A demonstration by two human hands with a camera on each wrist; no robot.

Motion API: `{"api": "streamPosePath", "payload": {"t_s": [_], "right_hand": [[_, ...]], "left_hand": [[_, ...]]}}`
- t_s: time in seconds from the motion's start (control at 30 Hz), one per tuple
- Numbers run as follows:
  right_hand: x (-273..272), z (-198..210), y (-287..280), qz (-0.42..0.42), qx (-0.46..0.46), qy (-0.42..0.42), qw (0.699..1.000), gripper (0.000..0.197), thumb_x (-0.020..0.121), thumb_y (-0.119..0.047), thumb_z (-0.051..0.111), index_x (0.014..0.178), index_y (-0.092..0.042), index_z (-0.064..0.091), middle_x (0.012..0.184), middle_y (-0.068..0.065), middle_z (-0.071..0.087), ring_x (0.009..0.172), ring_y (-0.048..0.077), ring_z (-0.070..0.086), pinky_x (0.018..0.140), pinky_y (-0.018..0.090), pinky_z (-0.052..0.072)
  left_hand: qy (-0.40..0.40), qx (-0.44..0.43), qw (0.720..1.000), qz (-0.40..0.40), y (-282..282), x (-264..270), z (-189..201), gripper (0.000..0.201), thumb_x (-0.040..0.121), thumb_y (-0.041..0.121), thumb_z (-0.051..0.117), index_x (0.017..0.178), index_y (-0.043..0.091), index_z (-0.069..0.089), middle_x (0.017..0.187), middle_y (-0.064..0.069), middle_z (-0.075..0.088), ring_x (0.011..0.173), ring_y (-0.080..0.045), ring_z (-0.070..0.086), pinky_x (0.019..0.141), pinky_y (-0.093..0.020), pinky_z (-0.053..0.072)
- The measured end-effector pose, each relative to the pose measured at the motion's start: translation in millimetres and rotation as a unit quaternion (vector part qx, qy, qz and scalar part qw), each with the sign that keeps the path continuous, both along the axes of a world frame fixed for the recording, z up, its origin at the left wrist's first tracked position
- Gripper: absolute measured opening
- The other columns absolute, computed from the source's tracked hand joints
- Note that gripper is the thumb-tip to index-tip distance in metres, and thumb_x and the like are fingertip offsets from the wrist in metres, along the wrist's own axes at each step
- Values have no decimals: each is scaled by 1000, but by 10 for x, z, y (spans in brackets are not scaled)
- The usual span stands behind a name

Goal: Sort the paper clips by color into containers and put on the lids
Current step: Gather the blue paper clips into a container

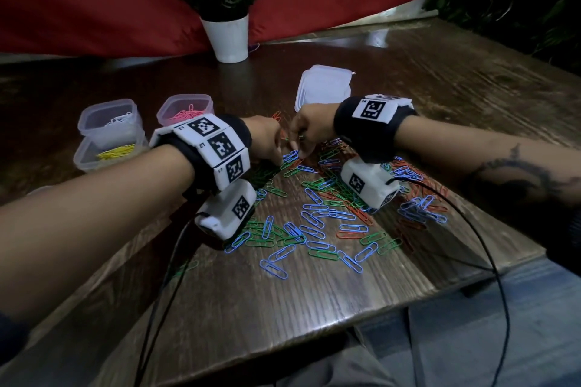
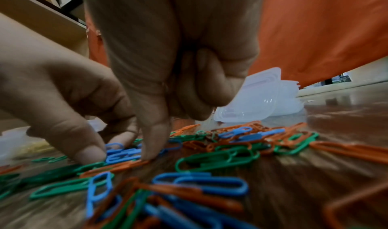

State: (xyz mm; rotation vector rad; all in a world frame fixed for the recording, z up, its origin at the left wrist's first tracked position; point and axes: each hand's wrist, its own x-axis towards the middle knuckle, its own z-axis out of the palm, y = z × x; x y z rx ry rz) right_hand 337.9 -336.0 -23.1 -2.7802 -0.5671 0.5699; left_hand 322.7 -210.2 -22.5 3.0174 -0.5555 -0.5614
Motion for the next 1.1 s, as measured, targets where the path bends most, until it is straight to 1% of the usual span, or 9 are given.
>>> {"api": "streamPosePath", "payload": {"t_s": [0.13, 0.23, 0.4, 0.5, 0.63, 0.77, 0.87, 0.93, 1.1], "right_hand": [[-8, -10, 17, -8, -20, 37, 999, 15, 79, -13, 71, 92, -12, 64, 71, -3, 54, 76, 13, 49, 61, 20, 39], [-44, -2, -19, -24, -16, 34, 999, 8, 82, -14, 68, 85, -11, 62, 75, 0, 54, 75, 15, 48, 49, 14, 38], [-66, 104, -220, -79, 66, 35, 994, 19, 80, -13, 70, 67, -20, 58, 65, -6, 53, 64, 7, 44, 63, 20, 40], [-97, 198, -324, -98, 107, 44, 988, 19, 80, -13, 70, 66, -19, 59, 45, -10, 49, 44, 5, 38, 42, 15, 33], [-181, 279, -396, -121, 197, 67, 971, 19, 82, -7, 66, 66, -15, 58, 34, -5, 45, 30, 2, 33, 36, 11, 27], [-317, 344, -360, -131, 231, 98, 959, 19, 85, -4, 61, 68, -11, 56, 31, -7, 42, 27, 2, 28, 34, 9, 20], [-333, 375, -283, -164, 247, 88, 951, 17, 85, -7, 61, 69, -11, 56, 32, -8, 39, 28, 5, 26, 36, 9, 19], [-343, 419, -180, -169, 249, 68, 951, 19, 83, -13, 62, 65, -12, 57, 37, -4, 38, 33, 10, 27, 39, 13, 21], [-471, 610, 241, -134, 259, 74, 954, 24, 89, -11, 54, 66, -11, 47, 47, 0, 37, 29, 7, 27, 32, 9, 20]], "left_hand": [[-4, -13, 1000, -7, 21, 28, -12, 16, 84, 20, 66, 95, 8, 67, 83, -4, 58, 68, -16, 51, 61, -24, 38], [-15, -39, 999, -19, 27, 37, -25, 6, 81, 16, 67, 85, 14, 64, 81, -4, 58, 70, -15, 50, 52, -20, 38], [40, -115, 992, 20, 126, 94, -45, 10, 80, 10, 70, 76, 14, 62, 66, -1, 56, 36, 1, 50, 38, -7, 38], [69, -152, 985, 48, 168, 104, -36, 22, 83, 7, 66, 64, 15, 59, 54, 2, 54, 32, 1, 45, 39, -10, 37], [153, -269, 945, 107, 233, 77, 4, 31, 86, 6, 61, 57, 14, 66, 52, 0, 51, 49, -11, 40, 46, -19, 29], [207, -419, 865, 182, 278, -74, 56, 25, 94, 2, 47, 71, 10, 53, 47, 6, 60, 37, 3, 47, 36, -5, 29], [245, -528, 778, 237, 372, -168, 86, 19, 95, 6, 45, 79, 12, 53, 51, 7, 60, 41, 2, 51, 39, -4, 30], [253, -601, 703, 282, 440, -236, 78, 18, 95, 6, 44, 86, 14, 56, 53, 7, 59, 45, 1, 52, 41, -5, 36], [301, -762, 454, 351, 459, -425, -33, 17, 83, 7, 37, 74, 10, 50, 51, 0, 53, 40, -11, 52, 48, -14, 46]]}}
